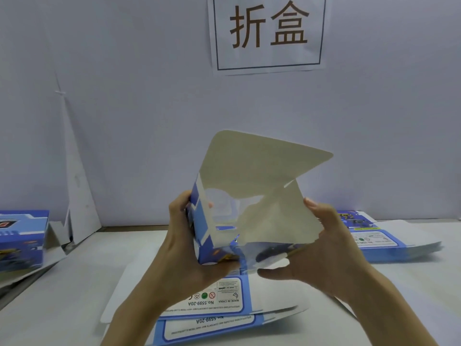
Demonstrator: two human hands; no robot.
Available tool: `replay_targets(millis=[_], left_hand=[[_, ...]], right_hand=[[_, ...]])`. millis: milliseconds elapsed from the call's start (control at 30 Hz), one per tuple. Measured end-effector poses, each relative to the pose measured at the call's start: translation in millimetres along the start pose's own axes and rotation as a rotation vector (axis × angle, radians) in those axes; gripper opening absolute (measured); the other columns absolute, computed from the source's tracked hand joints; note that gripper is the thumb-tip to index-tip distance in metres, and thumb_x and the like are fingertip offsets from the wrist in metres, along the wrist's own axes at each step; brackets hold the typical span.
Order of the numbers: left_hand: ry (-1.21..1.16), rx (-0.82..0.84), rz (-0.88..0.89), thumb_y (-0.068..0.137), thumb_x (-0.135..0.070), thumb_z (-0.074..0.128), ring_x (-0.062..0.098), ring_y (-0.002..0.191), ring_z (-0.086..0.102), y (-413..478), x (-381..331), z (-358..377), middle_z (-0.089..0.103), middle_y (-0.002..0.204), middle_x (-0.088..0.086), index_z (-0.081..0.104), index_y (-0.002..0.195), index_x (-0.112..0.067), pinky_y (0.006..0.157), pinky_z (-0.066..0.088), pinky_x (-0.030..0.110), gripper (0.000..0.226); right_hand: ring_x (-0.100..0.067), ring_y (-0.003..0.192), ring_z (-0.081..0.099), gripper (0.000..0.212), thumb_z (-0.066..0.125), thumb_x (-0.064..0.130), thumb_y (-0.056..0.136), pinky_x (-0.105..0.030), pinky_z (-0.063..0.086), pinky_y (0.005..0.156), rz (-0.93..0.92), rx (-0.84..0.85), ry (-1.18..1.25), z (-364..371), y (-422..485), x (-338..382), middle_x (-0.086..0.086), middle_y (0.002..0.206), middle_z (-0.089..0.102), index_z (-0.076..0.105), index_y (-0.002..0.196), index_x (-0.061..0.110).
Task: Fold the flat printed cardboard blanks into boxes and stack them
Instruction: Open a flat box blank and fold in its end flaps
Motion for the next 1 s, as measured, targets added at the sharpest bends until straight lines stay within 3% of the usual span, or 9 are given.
replay_targets(millis=[267,367,467,600,733,800,867,933,1000], left_hand=[[0.015,-0.017,-0.02,0.063,-0.033,0.079,-0.004,0.113,0.051,-3,-2,10,0.041,0.123,-0.022,0.017,0.127,-0.044,0.07,0.044,0.0,0.089],[0.038,0.003,-0.053,0.063,-0.036,0.082,0.001,0.112,0.053,-3,-1,9,0.042,0.125,-0.016,0.012,0.121,-0.061,0.072,0.048,0.005,0.094],[0.051,-0.015,-0.036,0.063,-0.04,0.082,0.004,0.108,0.057,-2,-1,7,0.043,0.124,-0.016,0.013,0.12,-0.061,0.069,0.05,0.007,0.092],[0.034,-0.01,-0.056,0.063,-0.042,0.079,0.004,0.105,0.06,-3,-1,5,0.041,0.121,-0.031,0.02,0.126,-0.042,0.068,0.053,0.011,0.087],[0.05,-0.03,-0.027,0.063,-0.039,0.082,0.008,0.105,0.06,-3,-3,3,0.043,0.12,-0.028,0.018,0.123,-0.053,0.067,0.053,0.011,0.088],[0.139,-0.029,-0.018,0.064,-0.04,0.083,0.017,0.102,0.06,-2,-6,2,0.044,0.12,-0.02,0.02,0.123,-0.05,0.069,0.056,0.018,0.087],[0.259,-0.06,0.012,0.062,-0.038,0.081,0.019,0.102,0.055,0,-13,3,0.041,0.122,-0.021,0.023,0.123,-0.043,0.078,0.057,0.037,0.084],[0.351,-0.091,0.073,0.059,-0.034,0.078,0.007,0.103,0.045,2,-21,10,0.035,0.118,-0.028,0.026,0.128,-0.031,0.087,0.051,0.057,0.086],[0.445,-0.098,0.13,0.057,-0.032,0.076,0.004,0.105,0.038,2,-26,18,0.037,0.118,-0.017,0.029,0.13,-0.024,0.1,0.037,0.066,0.087]], right_hand=[[-0.045,0.094,0.066,0.062,0.084,0.036,0.043,-0.064,0.05,0.082,-0.065,-0.08,0.038,2,-5,7,-0.022,0.105,0.069,0.075,0.098,0.01],[-0.047,0.088,0.067,0.054,0.069,0.026,0.054,-0.061,0.054,0.07,-0.11,-0.198,-0.004,1,-5,5,-0.024,0.103,0.066,0.071,0.103,0.003],[-0.049,0.09,0.065,0.055,0.057,0.026,0.062,-0.066,0.052,0.071,-0.158,-0.247,0.018,-1,-5,4,-0.022,0.104,0.062,0.065,0.11,0.0],[-0.037,0.095,0.067,0.037,0.062,0.029,0.074,-0.06,0.053,0.077,-0.151,-0.144,-0.004,1,-8,7,-0.017,0.109,0.067,0.074,0.104,0.011],[-0.033,0.094,0.069,0.038,0.068,0.037,0.08,-0.049,0.057,0.07,-0.177,-0.159,-0.063,1,-9,11,-0.013,0.107,0.07,0.07,0.11,0.013],[-0.027,0.078,0.072,0.023,0.05,0.029,0.096,-0.031,0.058,0.058,-0.265,-0.416,-0.322,0,-9,12,-0.008,0.087,0.072,0.068,0.095,0.016],[-0.017,0.059,0.065,0.033,0.036,0.022,0.104,-0.011,0.041,0.047,-0.338,-0.634,-0.963,6,-9,13,-0.001,0.065,0.056,0.054,0.077,0.02],[-0.018,0.06,0.053,0.02,0.031,0.021,0.103,-0.022,0.029,0.052,-0.264,-0.726,-1.667,7,-5,11,0.001,0.066,0.047,0.043,0.088,0.018],[-0.025,0.079,0.059,0.02,0.032,0.021,0.101,-0.027,0.031,0.06,-0.202,-0.737,-1.971,4,-1,0,-0.002,0.083,0.06,0.039,0.119,0.022]])
Point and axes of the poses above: each hand's wrist, its own y-axis towards the middle knuckle, its own z-axis out of the palm, x = y × z, the point moved 2 cm from there along y, towards the middle knuckle
